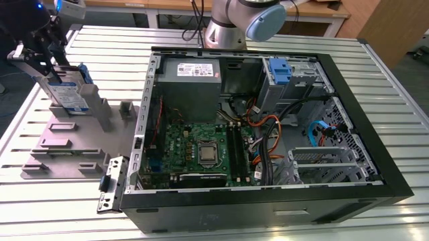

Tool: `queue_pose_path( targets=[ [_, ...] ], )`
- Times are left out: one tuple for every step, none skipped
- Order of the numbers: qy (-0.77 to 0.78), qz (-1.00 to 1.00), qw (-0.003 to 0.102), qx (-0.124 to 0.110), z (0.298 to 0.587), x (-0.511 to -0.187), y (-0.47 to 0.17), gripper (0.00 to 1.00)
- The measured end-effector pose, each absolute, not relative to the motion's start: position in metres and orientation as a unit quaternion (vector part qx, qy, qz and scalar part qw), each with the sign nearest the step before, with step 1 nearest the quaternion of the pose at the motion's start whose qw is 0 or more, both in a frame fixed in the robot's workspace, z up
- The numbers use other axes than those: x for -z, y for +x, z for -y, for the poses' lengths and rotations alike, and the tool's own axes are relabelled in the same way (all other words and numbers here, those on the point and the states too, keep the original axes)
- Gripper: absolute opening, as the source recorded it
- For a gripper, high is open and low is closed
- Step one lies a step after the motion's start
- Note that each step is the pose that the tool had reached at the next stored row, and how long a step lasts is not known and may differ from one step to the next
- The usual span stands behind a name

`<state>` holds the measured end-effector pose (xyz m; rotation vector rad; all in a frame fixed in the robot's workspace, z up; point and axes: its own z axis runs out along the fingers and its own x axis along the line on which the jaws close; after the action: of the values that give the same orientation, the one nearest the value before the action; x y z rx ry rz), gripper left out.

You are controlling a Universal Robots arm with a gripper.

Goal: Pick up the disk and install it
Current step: 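Pick up the disk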

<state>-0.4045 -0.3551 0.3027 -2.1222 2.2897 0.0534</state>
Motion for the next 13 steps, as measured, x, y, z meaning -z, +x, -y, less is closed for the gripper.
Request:
queue_pose_path(
  targets=[
    [-0.68,-0.733,0.01,-0.017,0.3551,-0.3023,-0.4046,0.53],
    [-0.68,-0.733,0.01,-0.018,0.3551,-0.3019,-0.4047,0.53],
    [-0.68,-0.733,0.01,-0.018,0.3551,-0.3013,-0.4047,0.53],
    [-0.68,-0.733,0.01,-0.018,0.3551,-0.3005,-0.4047,0.53],
    [-0.68,-0.733,0.01,-0.018,0.3551,-0.2998,-0.4047,0.53],
    [-0.68,-0.733,0.01,-0.018,0.3551,-0.2992,-0.4047,0.53],
    [-0.68,-0.733,0.01,-0.018,0.3551,-0.2988,-0.4047,0.53],
    [-0.68,-0.733,0.01,-0.018,0.3551,-0.2988,-0.4047,0.53],
    [-0.68,-0.733,0.01,-0.018,0.3551,-0.2988,-0.4047,0.53],
    [-0.68,-0.733,0.01,-0.018,0.3551,-0.2987,-0.4047,0.53],
    [-0.68,-0.733,0.01,-0.018,0.3551,-0.2987,-0.4047,0.53],
    [-0.68,-0.733,0.01,-0.018,0.3551,-0.2986,-0.4047,0.53],
    [-0.68,-0.733,0.01,-0.018,0.3551,-0.2986,-0.4047,0.53]
  ],
)
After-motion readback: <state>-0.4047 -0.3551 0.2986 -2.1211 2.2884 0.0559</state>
